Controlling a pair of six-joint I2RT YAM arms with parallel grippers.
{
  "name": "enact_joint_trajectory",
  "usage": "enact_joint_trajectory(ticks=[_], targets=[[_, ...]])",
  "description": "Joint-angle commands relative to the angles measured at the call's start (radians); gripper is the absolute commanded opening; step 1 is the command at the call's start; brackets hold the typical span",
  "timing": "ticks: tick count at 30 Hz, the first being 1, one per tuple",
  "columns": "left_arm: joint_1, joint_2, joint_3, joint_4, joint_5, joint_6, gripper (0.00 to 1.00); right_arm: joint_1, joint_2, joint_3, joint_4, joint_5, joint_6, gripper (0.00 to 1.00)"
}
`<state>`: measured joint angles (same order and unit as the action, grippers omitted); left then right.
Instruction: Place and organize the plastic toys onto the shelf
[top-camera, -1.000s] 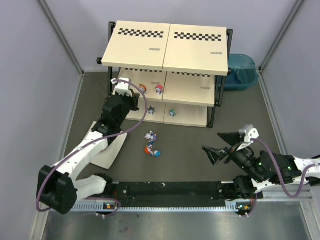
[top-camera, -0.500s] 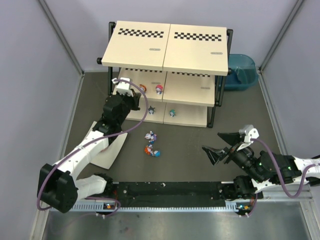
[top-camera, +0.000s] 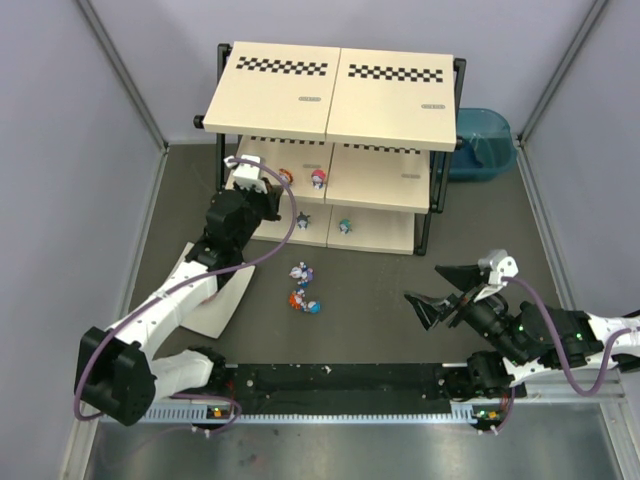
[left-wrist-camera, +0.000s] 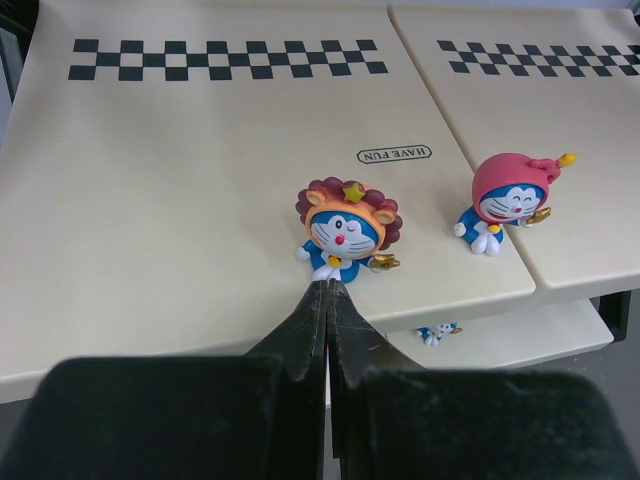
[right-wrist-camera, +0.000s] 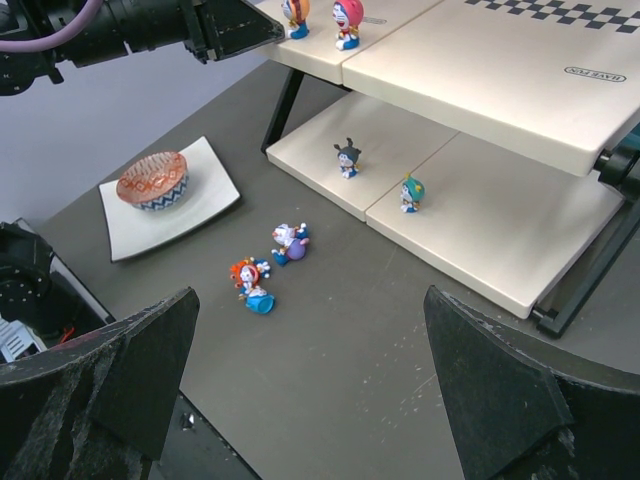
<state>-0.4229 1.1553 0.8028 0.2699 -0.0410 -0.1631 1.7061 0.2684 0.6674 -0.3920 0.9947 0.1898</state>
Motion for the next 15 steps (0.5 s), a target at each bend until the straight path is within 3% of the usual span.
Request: enact_joint_trajectory(ticks=[1, 15], targets=[[0.006, 0.014, 0.009, 0.064, 0.015, -0.010, 0.00, 0.009, -0.014, -0.003, -0.001, 0.012, 0.011, 0.96], [0.006, 0.029, 0.006, 0.077, 0.035, -0.015, 0.00, 0.009, -0.014, -0.003, -0.005, 0.015, 0.020, 0.96]])
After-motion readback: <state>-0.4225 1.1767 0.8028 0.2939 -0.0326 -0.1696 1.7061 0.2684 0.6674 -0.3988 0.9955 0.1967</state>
